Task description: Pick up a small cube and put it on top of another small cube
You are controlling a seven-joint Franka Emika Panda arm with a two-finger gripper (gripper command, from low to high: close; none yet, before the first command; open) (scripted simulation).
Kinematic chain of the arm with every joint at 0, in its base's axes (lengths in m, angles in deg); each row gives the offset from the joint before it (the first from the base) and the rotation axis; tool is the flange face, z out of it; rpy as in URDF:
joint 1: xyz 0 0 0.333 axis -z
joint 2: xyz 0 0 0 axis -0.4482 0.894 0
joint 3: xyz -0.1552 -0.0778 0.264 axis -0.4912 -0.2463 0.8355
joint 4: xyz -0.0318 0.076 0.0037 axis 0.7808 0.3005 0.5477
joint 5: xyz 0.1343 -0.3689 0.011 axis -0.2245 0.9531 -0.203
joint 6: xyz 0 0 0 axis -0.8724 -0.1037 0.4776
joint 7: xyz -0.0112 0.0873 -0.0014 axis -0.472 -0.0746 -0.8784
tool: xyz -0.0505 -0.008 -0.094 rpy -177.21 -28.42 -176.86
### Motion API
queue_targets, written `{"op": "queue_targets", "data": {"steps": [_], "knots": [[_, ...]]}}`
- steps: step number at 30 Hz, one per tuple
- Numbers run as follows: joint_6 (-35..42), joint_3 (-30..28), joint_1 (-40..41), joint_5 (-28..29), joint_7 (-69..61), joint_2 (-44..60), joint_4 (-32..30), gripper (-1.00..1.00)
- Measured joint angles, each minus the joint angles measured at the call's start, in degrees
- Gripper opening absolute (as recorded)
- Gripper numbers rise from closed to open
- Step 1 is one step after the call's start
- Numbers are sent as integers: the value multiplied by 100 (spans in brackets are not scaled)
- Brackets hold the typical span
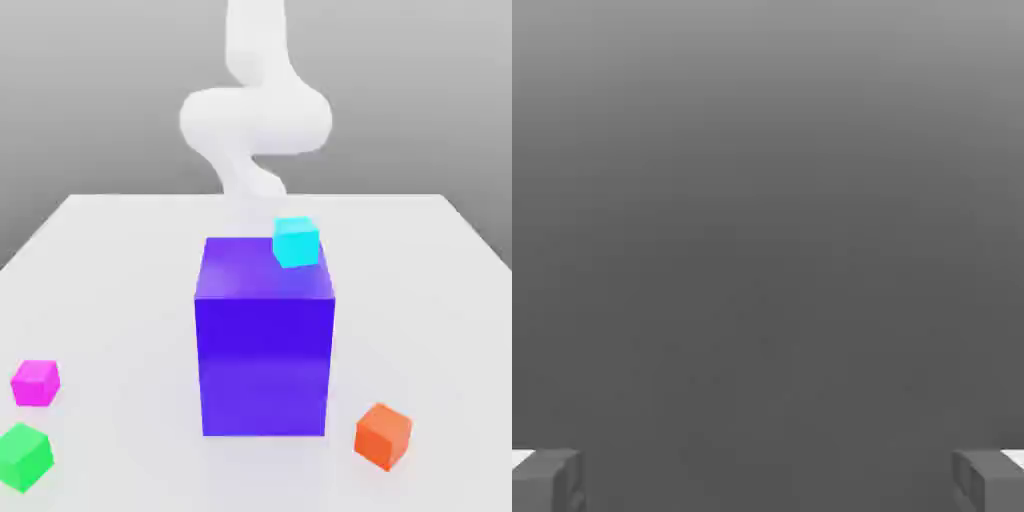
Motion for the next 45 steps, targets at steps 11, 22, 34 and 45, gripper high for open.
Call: {"op": "queue_targets", "data": {"steps": [11,22,34,45], "knots": [[-1124,-438,1517,217,2032,2315,-694,0],[-2233,-1132,2784,-342,3477,4618,-1379,0],[-3339,-637,3424,-1236,3217,6241,-1287,-100],[-2151,-935,2924,-565,4124,5218,-1115,-100]]}}
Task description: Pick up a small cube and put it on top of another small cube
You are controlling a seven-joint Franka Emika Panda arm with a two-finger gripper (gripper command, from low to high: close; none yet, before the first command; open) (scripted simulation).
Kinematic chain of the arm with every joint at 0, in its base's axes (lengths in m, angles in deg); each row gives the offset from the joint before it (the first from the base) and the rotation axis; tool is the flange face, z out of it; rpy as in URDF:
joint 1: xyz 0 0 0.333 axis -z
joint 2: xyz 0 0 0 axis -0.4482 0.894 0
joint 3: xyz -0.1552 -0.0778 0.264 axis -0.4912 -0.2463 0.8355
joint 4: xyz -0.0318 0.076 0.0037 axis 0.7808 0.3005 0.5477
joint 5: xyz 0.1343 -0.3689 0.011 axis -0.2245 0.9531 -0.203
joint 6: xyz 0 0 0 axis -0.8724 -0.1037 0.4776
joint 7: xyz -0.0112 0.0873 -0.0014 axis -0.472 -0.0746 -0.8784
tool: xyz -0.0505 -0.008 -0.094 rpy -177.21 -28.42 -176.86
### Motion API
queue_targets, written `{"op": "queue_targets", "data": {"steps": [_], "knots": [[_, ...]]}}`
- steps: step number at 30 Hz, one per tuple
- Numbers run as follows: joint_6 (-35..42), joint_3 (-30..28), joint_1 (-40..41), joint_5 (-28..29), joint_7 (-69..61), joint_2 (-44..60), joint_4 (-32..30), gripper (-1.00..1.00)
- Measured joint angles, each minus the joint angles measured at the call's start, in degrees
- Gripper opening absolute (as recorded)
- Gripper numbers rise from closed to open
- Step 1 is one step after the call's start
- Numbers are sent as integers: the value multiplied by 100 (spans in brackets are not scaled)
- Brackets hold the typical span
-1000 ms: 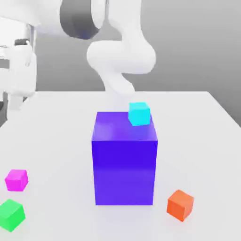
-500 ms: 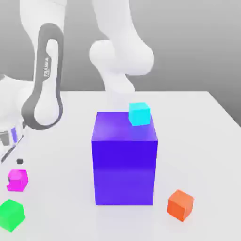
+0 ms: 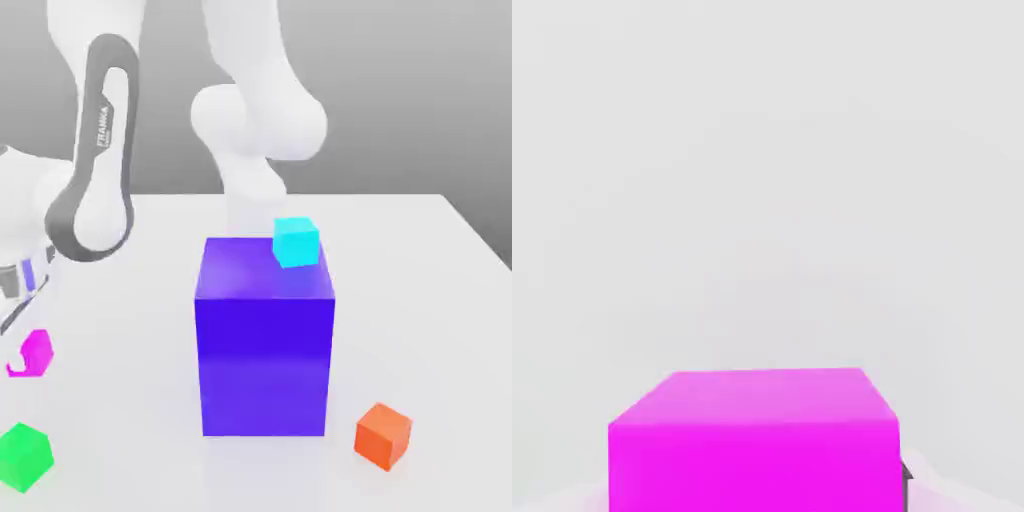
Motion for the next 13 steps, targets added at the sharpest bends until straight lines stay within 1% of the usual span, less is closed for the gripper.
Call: {"op": "queue_targets", "data": {"steps": [5,7,9,10,13], "knots": [[824,215,-560,172,1088,124,965,-100],[693,267,-626,127,1199,409,1122,-100],[372,337,-601,47,1178,791,1180,-100],[236,365,-586,12,1158,942,1195,100],[236,365,-586,12,1158,942,1195,100]]}}
